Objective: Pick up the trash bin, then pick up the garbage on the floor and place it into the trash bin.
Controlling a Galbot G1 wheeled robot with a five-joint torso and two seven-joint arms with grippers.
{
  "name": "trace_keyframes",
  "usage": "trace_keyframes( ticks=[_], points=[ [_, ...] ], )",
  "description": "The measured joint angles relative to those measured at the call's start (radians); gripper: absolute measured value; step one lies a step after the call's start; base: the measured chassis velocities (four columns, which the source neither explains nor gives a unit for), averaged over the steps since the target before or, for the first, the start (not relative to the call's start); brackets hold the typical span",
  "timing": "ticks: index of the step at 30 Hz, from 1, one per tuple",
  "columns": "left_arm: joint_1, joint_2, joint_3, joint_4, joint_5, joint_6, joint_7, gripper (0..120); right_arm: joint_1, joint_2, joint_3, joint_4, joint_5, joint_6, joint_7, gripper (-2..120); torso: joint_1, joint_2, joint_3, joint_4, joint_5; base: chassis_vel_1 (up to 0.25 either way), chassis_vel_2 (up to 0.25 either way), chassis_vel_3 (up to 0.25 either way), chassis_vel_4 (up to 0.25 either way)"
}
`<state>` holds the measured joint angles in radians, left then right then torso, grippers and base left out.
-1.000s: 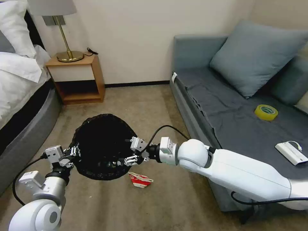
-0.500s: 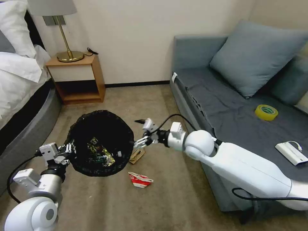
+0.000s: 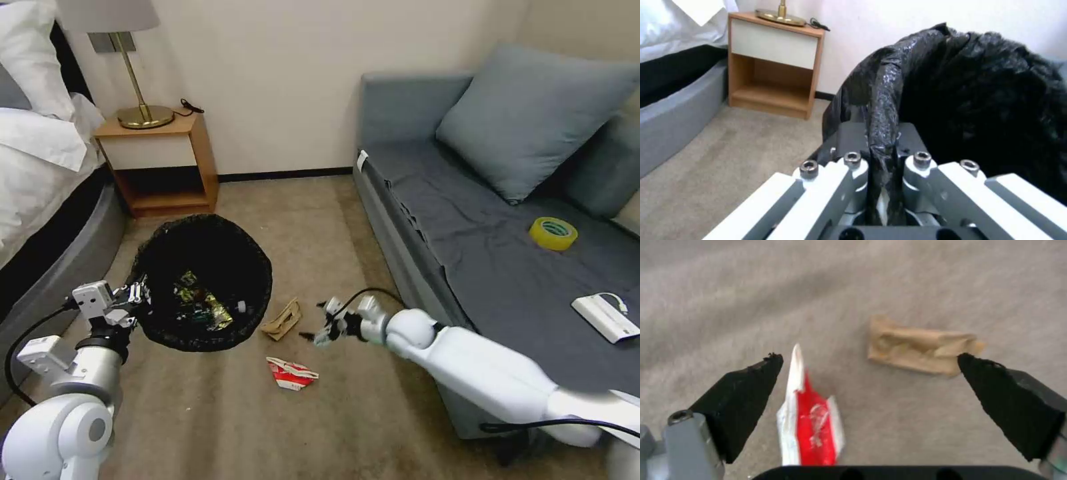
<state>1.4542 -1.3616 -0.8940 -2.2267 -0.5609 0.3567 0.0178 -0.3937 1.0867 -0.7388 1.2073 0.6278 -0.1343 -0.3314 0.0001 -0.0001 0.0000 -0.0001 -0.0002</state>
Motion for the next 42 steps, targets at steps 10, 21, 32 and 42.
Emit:
trace_keyframes(
  ticks=[10, 21, 32, 42],
  points=[
    [-0.012, 0.016, -0.003, 0.002, 0.000, -0.010, 0.013, 4, 0.063, 0.161, -0.148, -0.203, -0.009, -0.058, -0.073, 100, 0.000, 0.000, 0.000, 0.0002, -0.0001, 0.000, 0.000, 0.000, 0.000],
    [-0.014, -0.014, -0.011, 0.011, 0.025, -0.046, 0.045, 4, 0.160, 0.269, -0.292, -0.446, 0.055, -0.114, -0.132, 100, 0.000, 0.000, 0.000, 0.0001, 0.0001, 0.000, 0.000, 0.000, 0.000],
    [-0.009, -0.031, -0.016, 0.007, 0.048, -0.072, 0.066, 4, 0.140, 0.296, -0.277, -0.504, 0.062, -0.115, -0.115, 100, 0.000, 0.000, 0.000, 0.0001, 0.0001, 0.000, 0.000, 0.000, 0.000],
    [-0.010, -0.035, -0.012, 0.007, 0.054, -0.072, 0.068, 4, 0.114, 0.306, -0.275, -0.499, 0.052, -0.103, -0.112, 90, 0.000, 0.000, 0.000, 0.0001, 0.0003, 0.000, 0.000, 0.000, 0.000]
  ],
)
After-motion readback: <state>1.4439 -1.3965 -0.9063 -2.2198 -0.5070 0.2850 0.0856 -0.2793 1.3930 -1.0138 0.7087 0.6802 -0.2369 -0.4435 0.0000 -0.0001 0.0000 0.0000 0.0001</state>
